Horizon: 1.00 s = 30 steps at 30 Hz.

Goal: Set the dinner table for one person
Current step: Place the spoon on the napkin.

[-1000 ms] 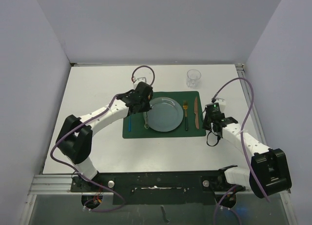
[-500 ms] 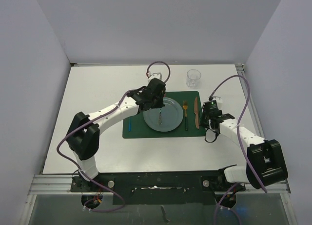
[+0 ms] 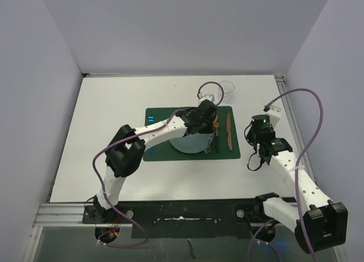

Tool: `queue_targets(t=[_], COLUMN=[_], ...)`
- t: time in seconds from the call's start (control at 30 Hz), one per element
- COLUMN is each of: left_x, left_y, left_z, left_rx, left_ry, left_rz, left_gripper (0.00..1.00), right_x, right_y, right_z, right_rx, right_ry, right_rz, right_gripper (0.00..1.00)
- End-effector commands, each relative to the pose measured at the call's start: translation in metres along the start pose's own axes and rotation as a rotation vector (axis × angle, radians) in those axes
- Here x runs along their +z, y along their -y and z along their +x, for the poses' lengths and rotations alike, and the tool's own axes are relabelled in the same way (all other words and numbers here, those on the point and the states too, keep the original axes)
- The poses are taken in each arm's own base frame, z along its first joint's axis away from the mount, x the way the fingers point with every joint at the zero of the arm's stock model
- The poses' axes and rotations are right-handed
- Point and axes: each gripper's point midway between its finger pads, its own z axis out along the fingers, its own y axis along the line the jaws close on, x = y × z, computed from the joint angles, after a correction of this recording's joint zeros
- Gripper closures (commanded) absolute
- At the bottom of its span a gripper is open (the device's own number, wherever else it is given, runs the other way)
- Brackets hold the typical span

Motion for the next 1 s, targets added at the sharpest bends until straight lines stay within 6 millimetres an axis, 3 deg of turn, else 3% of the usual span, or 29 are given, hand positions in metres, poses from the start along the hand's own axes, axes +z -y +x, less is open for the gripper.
queue_targets(t=[0.0, 0.47, 0.97], left_x=[-0.001, 0.027, 0.061], left_y=[0.050, 0.099, 0.079], left_z=[-0.034, -0.009, 0.001], left_rx=[-0.075, -0.207, -0.263], left_ry=[0.086, 0.018, 0.069], left_rz=[0.155, 0.393, 0.277], left_gripper=[1.00, 1.00, 1.00], right_x=[-0.008, -0.008, -0.010], right_y=[0.009, 0.012, 0.016], right_z=[-0.013, -0.006, -0.003], right_rx=[0.025, 0.012, 0.002], right_ry=[0.040, 0.022, 0.015], right_rz=[0.034, 0.035, 0.045], right_gripper=[0.75, 0.75, 0.75])
